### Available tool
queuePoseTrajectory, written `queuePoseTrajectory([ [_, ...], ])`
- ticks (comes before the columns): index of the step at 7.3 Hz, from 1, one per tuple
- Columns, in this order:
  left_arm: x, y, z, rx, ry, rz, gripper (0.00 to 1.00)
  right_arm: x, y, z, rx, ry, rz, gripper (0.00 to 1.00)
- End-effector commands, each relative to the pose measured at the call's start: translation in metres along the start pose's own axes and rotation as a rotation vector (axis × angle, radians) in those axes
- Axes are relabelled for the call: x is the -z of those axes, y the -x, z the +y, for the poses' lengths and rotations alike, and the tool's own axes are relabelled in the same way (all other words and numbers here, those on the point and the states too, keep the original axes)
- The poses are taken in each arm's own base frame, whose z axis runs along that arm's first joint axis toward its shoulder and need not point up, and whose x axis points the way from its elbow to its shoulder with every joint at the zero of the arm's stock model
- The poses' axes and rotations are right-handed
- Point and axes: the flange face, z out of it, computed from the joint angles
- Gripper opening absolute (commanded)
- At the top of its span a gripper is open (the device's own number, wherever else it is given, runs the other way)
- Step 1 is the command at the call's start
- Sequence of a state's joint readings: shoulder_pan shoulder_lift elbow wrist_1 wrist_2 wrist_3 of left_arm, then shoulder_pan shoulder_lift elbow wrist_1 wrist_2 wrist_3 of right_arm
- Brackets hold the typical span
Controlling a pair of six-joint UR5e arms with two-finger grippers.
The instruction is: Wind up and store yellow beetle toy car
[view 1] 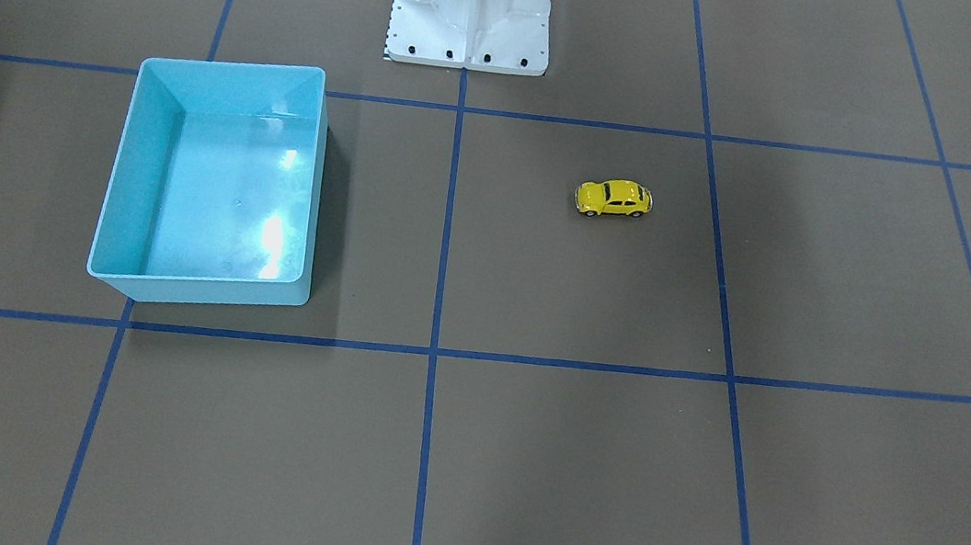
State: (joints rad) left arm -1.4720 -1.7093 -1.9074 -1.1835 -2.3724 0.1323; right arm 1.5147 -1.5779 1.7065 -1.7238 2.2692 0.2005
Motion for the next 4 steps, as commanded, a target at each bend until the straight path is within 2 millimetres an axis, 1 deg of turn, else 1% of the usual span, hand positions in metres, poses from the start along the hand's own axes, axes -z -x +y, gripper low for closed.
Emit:
queuePoseTrajectory([
  [1,0.004,-0.122,-0.012,-0.233,-0.023,-0.045,1.00,-0.003,-0.002,0.000,-0.006,0.006,0.000,1.00],
  [2,-0.011,-0.176,-0.015,-0.356,-0.008,-0.053,1.00,-0.008,-0.006,-0.001,-0.012,0.017,0.002,1.00],
  [4,-0.035,-0.299,-0.026,-0.621,-0.004,-0.016,1.00,-0.008,-0.006,-0.001,-0.013,0.016,0.001,1.00],
])
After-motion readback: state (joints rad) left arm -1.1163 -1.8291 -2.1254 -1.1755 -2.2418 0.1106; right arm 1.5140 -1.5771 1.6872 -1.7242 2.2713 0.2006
